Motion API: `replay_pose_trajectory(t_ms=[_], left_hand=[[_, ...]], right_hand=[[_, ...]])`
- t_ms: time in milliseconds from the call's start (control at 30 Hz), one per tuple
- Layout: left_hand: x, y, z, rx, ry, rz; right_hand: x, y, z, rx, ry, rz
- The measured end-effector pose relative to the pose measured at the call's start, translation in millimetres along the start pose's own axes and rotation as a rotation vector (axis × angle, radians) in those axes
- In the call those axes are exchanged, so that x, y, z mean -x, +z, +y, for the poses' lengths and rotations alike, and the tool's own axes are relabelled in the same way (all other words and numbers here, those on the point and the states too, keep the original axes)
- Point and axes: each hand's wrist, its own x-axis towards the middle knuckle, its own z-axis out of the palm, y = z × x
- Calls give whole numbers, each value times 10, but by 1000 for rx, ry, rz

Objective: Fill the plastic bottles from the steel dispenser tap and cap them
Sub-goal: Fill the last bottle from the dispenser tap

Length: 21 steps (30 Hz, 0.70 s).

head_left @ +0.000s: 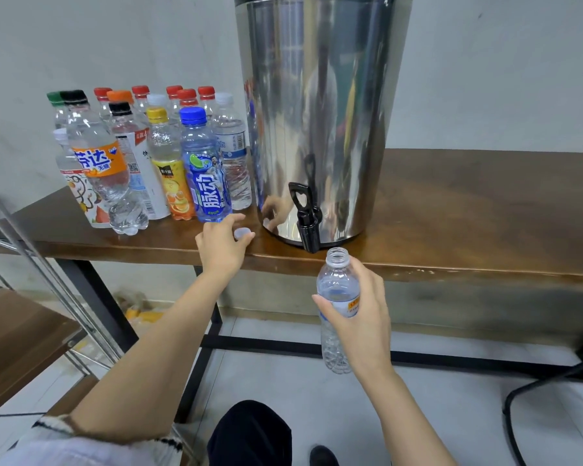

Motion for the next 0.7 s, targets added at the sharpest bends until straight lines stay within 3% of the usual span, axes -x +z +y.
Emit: replay_pose_trajectory(t_ms=[67, 133, 267, 467, 700], left_hand=[[30, -89, 82, 14, 31, 36], [99, -250, 222, 183, 93, 118], [313, -622, 581, 448, 398, 127], [398, -725, 928, 255, 781, -61], [323, -660, 955, 266, 825, 44]], right_hand=[[0, 26, 18, 0, 15, 0], [7, 57, 35, 0, 32, 2], [23, 155, 38, 13, 61, -5], [11, 308, -16, 5, 66, -19], [-47, 350, -93, -9, 37, -28]])
